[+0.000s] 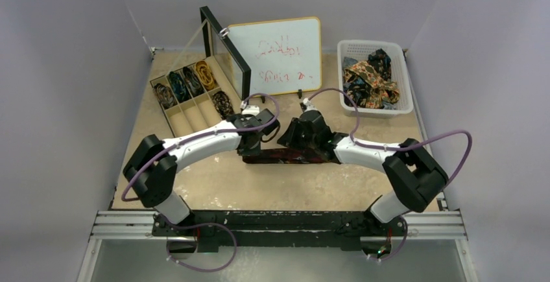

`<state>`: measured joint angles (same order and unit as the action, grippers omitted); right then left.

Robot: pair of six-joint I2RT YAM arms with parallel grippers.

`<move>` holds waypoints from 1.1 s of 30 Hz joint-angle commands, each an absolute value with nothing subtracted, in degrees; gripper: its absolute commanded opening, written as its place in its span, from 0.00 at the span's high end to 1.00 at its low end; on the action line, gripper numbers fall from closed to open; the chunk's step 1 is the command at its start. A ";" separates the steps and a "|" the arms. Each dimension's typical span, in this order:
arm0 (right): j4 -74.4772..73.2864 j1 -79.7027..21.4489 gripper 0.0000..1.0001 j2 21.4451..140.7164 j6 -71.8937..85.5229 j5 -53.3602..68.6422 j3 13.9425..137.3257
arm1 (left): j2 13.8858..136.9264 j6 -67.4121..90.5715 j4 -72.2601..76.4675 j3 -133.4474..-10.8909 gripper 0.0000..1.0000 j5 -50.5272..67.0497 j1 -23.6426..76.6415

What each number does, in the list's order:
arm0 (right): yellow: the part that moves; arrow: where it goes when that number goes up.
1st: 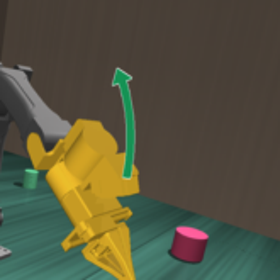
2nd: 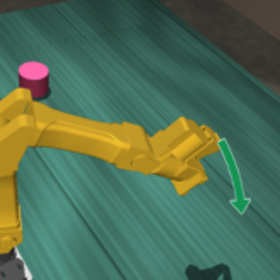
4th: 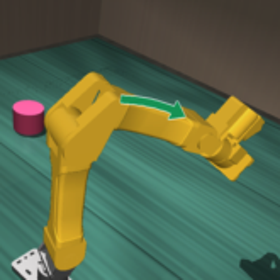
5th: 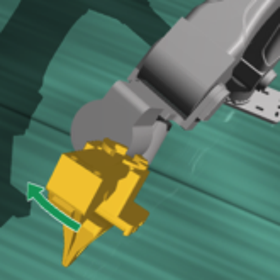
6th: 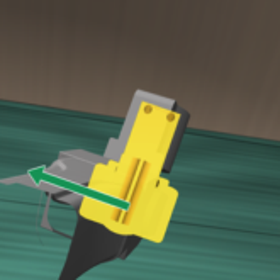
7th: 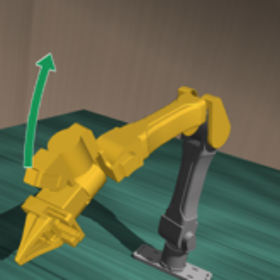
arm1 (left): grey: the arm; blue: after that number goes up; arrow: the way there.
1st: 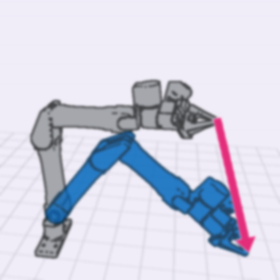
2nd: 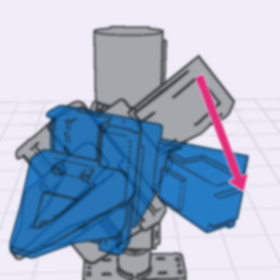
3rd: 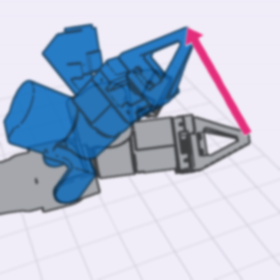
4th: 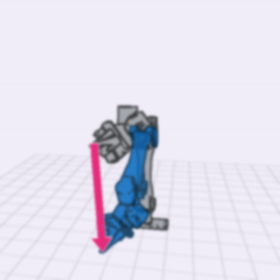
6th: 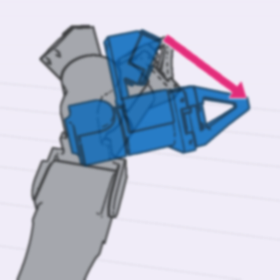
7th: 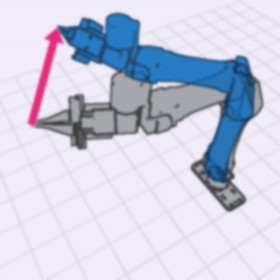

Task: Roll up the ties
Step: Roll the tie at the center of the board.

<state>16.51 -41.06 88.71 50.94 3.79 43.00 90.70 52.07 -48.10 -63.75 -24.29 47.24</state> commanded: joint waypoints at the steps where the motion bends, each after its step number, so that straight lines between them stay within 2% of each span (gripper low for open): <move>1: 14.25 -40.49 0.81 84.68 51.51 -1.20 40.13 | 95.31 56.60 -53.66 -69.67 1.00 -28.95 50.31; 12: 16.05 -37.65 0.72 80.47 52.59 -0.10 35.04 | 103.80 56.70 -55.88 -78.62 1.00 -29.99 54.20; 14: 16.69 -36.95 0.71 80.07 52.72 1.75 34.16 | 105.10 56.04 -55.92 -79.65 0.97 -29.93 54.60; 23: 19.50 -32.25 0.64 76.60 52.90 6.71 29.71 | 109.24 48.39 -47.62 -81.62 0.73 -22.66 55.19; 29: 20.14 -29.67 0.55 75.06 51.44 9.33 28.61 | 108.48 43.72 -41.00 -80.69 0.56 -14.09 55.11; 33: 20.96 -28.78 0.46 75.32 49.73 12.77 28.90 | 104.40 42.67 -39.26 -80.60 0.49 -10.98 54.08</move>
